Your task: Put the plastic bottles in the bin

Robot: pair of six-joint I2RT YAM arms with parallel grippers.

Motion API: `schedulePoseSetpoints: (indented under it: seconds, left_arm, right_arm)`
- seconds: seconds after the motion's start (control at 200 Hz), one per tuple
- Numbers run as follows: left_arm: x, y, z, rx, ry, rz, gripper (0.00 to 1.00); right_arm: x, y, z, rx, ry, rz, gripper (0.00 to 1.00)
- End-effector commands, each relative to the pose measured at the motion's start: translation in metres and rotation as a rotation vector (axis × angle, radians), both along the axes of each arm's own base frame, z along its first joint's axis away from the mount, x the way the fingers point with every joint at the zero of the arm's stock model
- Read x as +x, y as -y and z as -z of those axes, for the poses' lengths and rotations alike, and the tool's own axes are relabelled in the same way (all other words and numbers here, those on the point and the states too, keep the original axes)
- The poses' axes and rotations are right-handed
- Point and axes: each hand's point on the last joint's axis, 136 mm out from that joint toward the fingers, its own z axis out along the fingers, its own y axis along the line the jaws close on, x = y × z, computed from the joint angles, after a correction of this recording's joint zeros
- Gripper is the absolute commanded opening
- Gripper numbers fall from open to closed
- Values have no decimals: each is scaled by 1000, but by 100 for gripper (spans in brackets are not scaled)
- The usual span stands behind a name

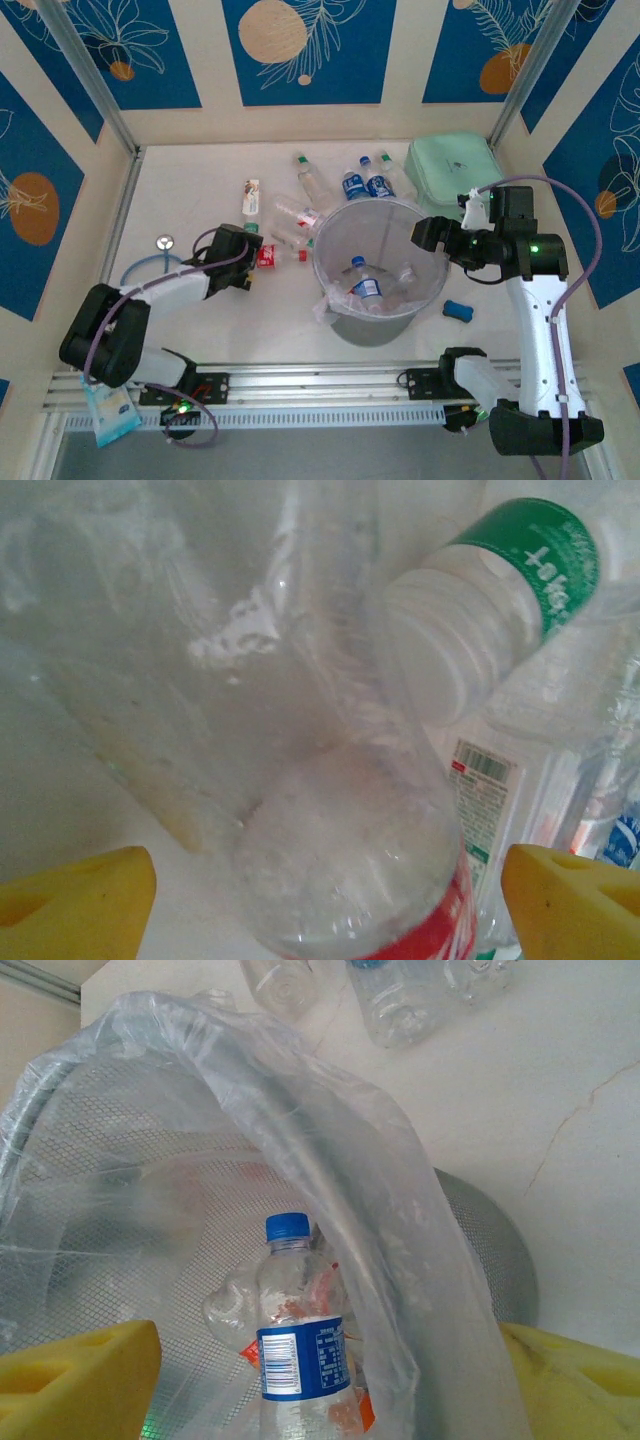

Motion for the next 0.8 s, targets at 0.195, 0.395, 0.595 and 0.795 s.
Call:
schedulePoseSetpoints:
  seconds: [0.195,0.395,0.595,0.795]
  left_arm:
    - [6,-7,22,-32,-39,-114,73]
    - [3,-9,20,-32,-38,-119,59]
    - [8,-24,-26,122,57,-50,53]
    - [7,-50,-98,319,184,-4,43]
  right_arm:
    - [-7,-3,-4,12,-7,-11,85]
    - [-12,-2,-2,5,-8,-7,85]
    - [-9,-2,-13,15,23,8,85]
    - [-5,2,-26,1,71,22,85]
